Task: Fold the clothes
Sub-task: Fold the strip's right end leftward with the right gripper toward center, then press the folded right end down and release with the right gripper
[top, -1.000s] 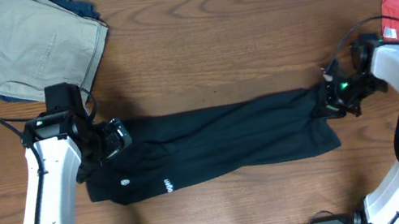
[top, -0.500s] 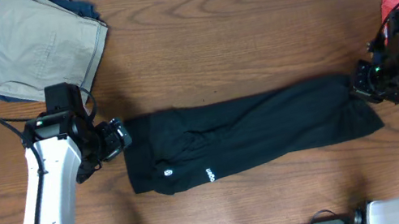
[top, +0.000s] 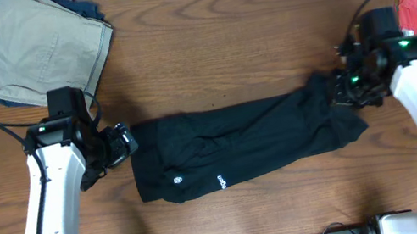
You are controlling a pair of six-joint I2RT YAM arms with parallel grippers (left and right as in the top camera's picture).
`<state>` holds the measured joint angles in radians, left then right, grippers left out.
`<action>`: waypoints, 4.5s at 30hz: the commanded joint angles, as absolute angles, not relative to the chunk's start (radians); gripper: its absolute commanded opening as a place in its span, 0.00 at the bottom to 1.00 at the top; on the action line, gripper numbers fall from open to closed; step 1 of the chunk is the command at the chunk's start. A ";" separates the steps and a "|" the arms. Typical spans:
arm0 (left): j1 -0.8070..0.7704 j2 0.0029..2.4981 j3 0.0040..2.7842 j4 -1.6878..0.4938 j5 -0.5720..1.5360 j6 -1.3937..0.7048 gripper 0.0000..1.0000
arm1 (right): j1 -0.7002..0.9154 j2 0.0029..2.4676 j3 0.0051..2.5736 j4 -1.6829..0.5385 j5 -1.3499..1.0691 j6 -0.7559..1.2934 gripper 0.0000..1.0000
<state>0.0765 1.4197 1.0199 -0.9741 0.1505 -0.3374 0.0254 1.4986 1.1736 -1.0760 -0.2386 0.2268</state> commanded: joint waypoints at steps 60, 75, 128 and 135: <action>0.075 1.431 0.899 -0.876 0.149 -0.339 0.98 | 0.216 1.655 1.227 -1.025 -0.278 0.274 0.66; 0.075 1.431 0.899 -0.869 0.149 -0.339 0.98 | 0.345 1.655 1.063 -0.832 -0.282 0.303 0.64; 0.075 1.431 0.899 -0.864 0.149 -0.339 0.98 | 0.334 1.663 1.066 -0.810 -0.269 0.291 0.43; 0.075 1.431 0.899 -0.862 0.149 -0.339 0.98 | 0.390 1.705 1.018 -0.735 -0.310 0.310 0.43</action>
<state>0.0765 1.4208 0.9054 -0.8623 0.1505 -0.3374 0.3649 1.6829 1.0344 -0.7460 -0.2840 0.3035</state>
